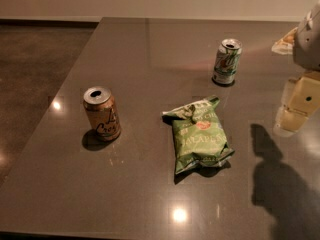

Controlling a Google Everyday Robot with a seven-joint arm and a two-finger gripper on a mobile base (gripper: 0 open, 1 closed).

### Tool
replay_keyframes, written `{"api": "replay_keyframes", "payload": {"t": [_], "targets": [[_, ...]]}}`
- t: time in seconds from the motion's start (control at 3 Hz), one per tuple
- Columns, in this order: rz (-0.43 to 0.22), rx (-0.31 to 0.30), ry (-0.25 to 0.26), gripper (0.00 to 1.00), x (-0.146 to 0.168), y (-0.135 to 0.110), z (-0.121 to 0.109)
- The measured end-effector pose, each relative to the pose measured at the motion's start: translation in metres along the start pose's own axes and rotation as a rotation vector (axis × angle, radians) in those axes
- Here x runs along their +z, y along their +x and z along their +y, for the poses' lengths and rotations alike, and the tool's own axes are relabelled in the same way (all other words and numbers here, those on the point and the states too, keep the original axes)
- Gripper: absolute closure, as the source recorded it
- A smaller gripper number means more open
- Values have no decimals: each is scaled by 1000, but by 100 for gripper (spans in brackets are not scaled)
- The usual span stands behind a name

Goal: Pick orange can

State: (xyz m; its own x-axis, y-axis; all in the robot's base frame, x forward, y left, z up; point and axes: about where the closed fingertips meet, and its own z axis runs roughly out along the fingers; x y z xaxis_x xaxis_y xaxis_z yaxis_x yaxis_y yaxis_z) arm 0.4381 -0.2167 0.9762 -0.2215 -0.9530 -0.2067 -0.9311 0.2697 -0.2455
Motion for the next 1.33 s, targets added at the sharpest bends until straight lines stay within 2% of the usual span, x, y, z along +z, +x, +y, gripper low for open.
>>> {"api": "replay_keyframes", "payload": {"t": [0.33, 0.67, 1.33], "targets": [[0, 0, 0, 0, 0, 0, 0], [-30, -11, 5, 0, 0, -10, -2], [-149, -59, -2, 0, 19, -64, -7]]}}
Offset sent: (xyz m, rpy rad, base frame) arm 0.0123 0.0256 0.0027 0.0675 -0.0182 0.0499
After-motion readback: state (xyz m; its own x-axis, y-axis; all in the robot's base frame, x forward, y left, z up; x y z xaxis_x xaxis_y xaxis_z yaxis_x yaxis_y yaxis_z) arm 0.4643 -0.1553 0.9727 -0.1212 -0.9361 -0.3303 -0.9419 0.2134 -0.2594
